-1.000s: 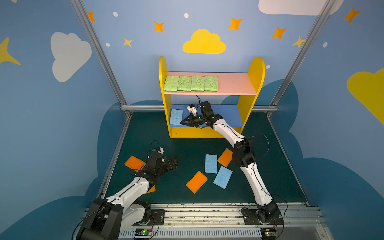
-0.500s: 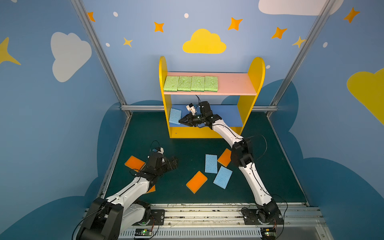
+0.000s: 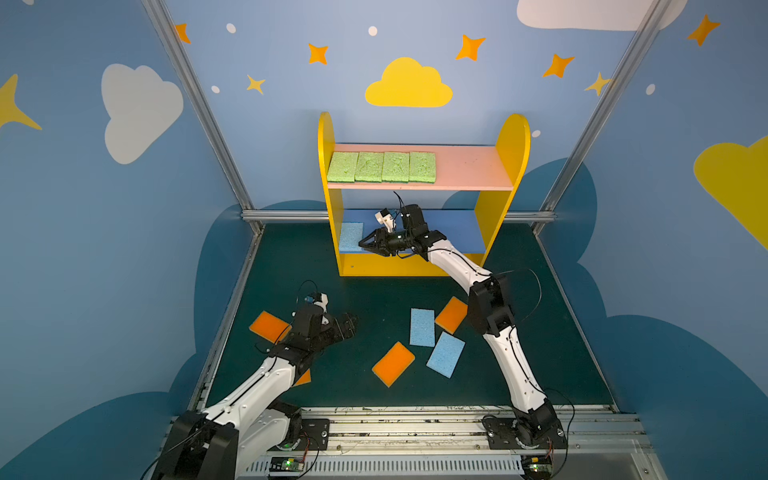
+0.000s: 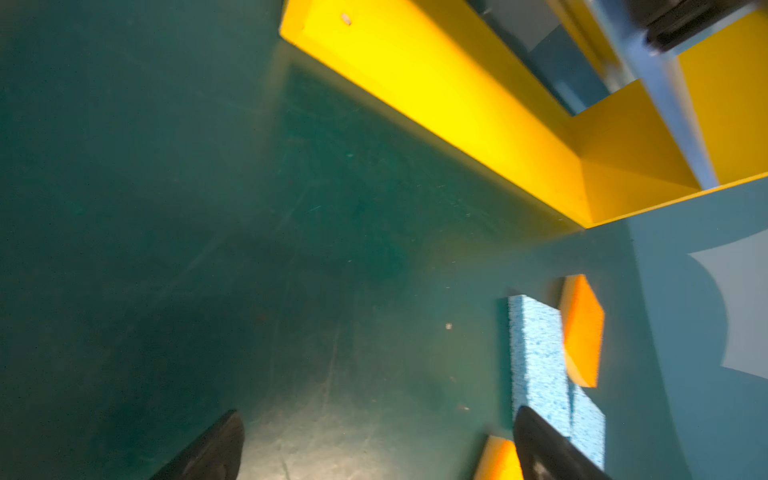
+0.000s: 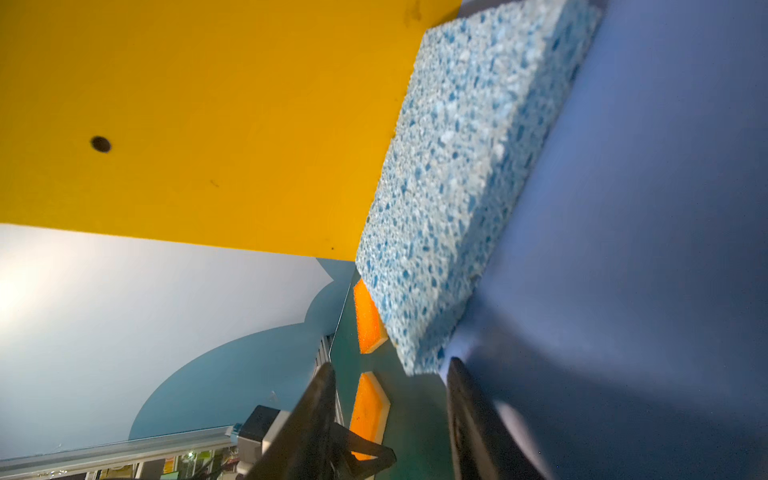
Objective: Place and organize the cleaning sponges onto the shelf
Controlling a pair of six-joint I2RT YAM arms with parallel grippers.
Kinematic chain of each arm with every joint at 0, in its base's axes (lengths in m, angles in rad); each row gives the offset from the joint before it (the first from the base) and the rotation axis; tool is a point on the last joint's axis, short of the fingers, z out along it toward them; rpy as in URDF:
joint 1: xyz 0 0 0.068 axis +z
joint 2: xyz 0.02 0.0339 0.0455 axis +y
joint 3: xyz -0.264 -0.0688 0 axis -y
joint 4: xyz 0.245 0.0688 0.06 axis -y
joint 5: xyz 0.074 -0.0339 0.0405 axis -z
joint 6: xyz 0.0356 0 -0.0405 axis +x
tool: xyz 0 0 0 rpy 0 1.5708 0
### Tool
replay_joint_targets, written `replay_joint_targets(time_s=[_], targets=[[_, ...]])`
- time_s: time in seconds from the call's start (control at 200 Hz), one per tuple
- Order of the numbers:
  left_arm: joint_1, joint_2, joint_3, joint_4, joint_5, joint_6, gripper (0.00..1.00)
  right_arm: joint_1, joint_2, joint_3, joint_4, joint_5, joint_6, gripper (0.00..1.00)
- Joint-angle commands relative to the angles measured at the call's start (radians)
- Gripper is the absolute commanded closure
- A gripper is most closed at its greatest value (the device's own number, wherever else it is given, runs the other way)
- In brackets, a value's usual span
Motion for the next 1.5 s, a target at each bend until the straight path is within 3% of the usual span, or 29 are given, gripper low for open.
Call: replay_joint_targets(time_s=[0.0,0.175,0.365,0.681,0.816,0.911,0.991,1.392,1.492], targets=[[0.004,-0.052,0.011,-0.046,0.051,0.008,0.00,-0.013,-0.119,-0.090,0.012,0.053,-0.042,0.55],[-0.023,-0.084,0.013,-0.063,0.079,-0.014,0.00,-0.027,-0.266,-0.290,0.051,0.061,-0.033,0.55],[-0.143,-0.036,0.074,-0.091,0.020,-0.010,0.02,-0.039,-0.443,-0.544,0.077,0.072,-0.054,0.55],[-0.339,0.286,0.204,-0.001,-0.044,-0.016,0.07,-0.146,-0.744,-0.962,0.037,0.077,-0.087,0.56],[-0.386,0.451,0.284,0.035,-0.043,0.000,0.15,-0.202,-0.836,-1.118,0.045,0.063,-0.106,0.56],[-0.386,0.538,0.332,0.069,-0.015,-0.001,0.28,-0.224,-0.869,-1.212,0.074,0.042,-0.095,0.56],[-0.389,0.592,0.368,0.093,0.003,-0.006,0.33,-0.230,-0.884,-1.262,0.083,0.036,-0.095,0.56],[-0.457,0.829,0.529,0.152,0.064,-0.038,0.38,-0.294,-0.895,-1.303,0.084,0.012,-0.087,0.57],[-0.458,0.863,0.550,0.162,0.078,-0.044,0.48,-0.307,-0.903,-1.313,0.084,0.010,-0.087,0.57]])
